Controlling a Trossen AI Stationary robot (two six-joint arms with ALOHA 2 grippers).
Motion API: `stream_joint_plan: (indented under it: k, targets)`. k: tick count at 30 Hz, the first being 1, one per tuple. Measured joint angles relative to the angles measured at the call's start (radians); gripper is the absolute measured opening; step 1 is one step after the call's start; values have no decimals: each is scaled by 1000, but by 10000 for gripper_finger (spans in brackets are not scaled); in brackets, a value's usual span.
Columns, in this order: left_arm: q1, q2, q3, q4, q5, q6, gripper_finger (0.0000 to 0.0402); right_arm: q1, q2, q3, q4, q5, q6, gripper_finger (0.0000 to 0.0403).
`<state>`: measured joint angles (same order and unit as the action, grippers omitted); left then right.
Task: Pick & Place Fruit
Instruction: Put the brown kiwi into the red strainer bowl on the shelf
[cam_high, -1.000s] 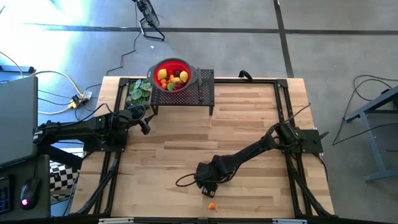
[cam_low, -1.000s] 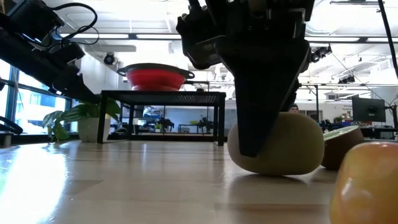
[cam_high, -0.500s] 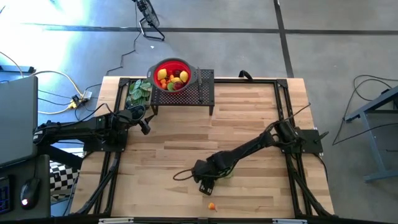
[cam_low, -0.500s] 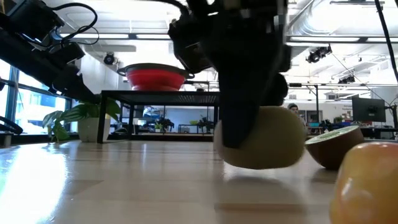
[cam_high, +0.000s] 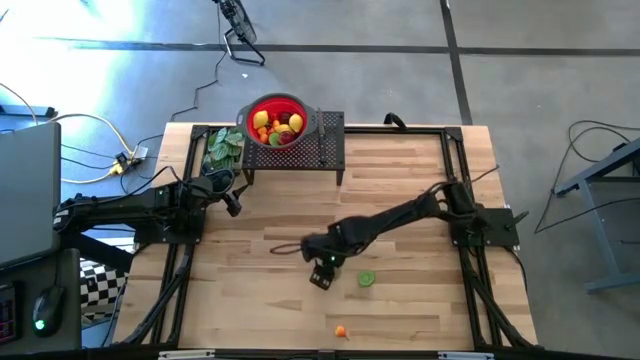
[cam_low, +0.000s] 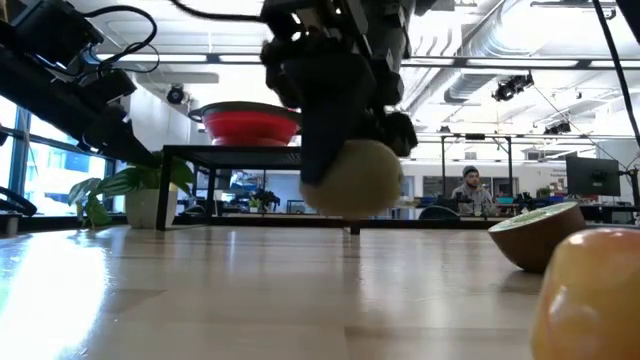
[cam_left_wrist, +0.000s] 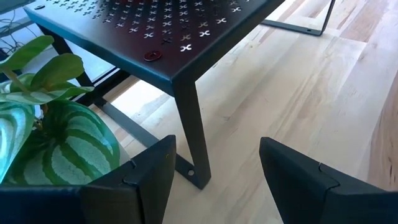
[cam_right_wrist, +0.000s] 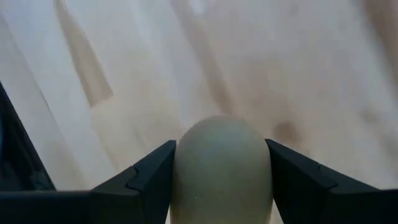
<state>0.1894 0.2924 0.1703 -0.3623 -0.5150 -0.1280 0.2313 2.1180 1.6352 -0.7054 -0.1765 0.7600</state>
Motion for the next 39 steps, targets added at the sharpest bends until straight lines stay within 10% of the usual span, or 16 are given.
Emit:
stream_joint_plan:
  k: [18, 39]
  targets:
    - [0, 0, 0, 2, -1, 0, 228, -194, -314, 0, 213, 404, -174, 215]
    - [0, 0, 0, 10, -4, 0, 228, -338, -272, 2, 978, 620, -611, 215]
